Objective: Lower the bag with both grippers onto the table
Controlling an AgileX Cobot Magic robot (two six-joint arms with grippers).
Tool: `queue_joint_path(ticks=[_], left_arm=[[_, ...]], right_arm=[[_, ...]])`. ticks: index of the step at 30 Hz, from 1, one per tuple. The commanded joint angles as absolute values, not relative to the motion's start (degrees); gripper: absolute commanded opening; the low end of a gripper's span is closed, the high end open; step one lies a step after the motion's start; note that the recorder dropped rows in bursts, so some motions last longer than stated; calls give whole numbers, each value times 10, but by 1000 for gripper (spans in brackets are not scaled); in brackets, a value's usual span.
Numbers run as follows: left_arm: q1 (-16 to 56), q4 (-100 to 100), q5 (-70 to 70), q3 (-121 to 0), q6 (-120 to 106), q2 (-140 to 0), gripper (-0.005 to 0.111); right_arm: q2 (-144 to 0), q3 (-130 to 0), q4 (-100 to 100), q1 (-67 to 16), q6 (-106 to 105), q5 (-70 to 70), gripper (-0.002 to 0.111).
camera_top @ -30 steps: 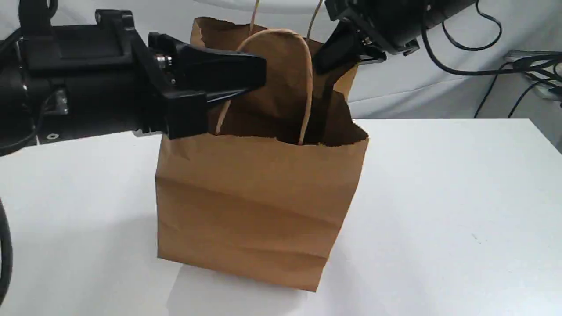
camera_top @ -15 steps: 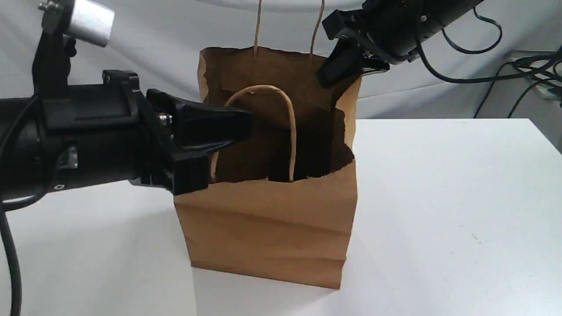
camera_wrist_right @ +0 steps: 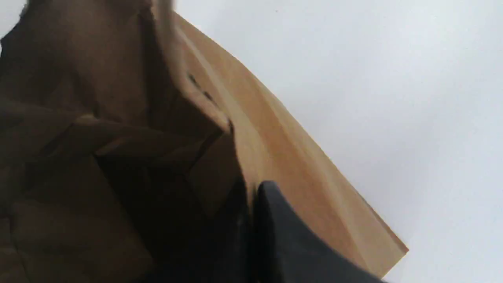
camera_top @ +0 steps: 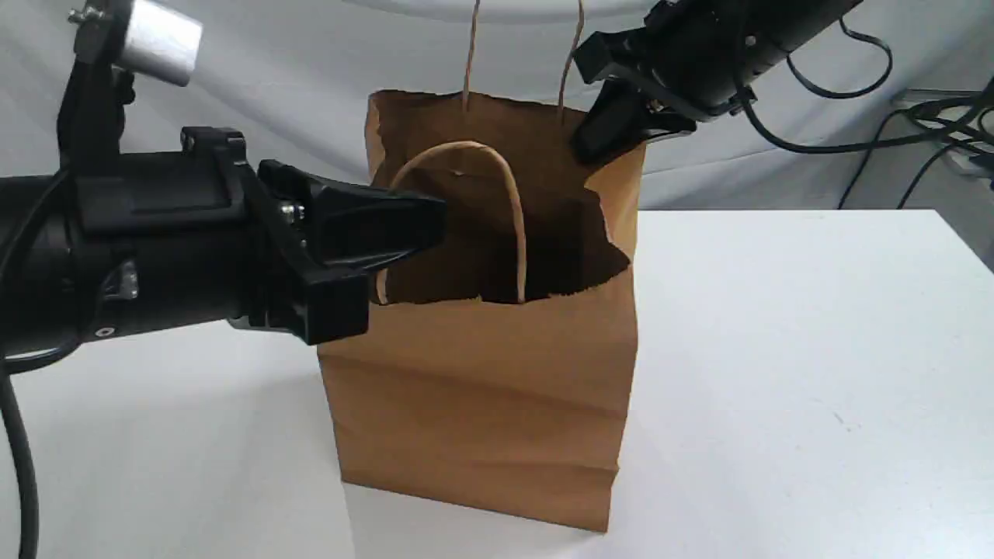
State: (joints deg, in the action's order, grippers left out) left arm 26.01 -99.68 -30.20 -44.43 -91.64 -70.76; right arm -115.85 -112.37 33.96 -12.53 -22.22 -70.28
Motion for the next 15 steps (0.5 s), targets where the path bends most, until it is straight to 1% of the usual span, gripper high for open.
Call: queue_joint_path(ticks=[1,3,7,10,13,15], left_arm=[[262,-999,-300,-440,-916,-707,7],[262,-999,-300,-440,-916,-707,13],[262,-999,-299,-440,-916,-707,31],[262,-999,-298,-440,-896,-707,42],[262,-999,-293,-440,-886,-707,49],[262,-999,-293,-440,-885,-707,50]], right_arm=[[-1169,-1127,337,-127,-219,-700,0],[-1169,-1127,340,-127,-219,-700,0],[-1169,-1127,340,-127,-219,-700,0],[-1169,-1127,340,-127,-219,-700,0],[-1169,-1127,340,-127,-219,-700,0],[-1169,-1127,340,-127,-219,-700,0]])
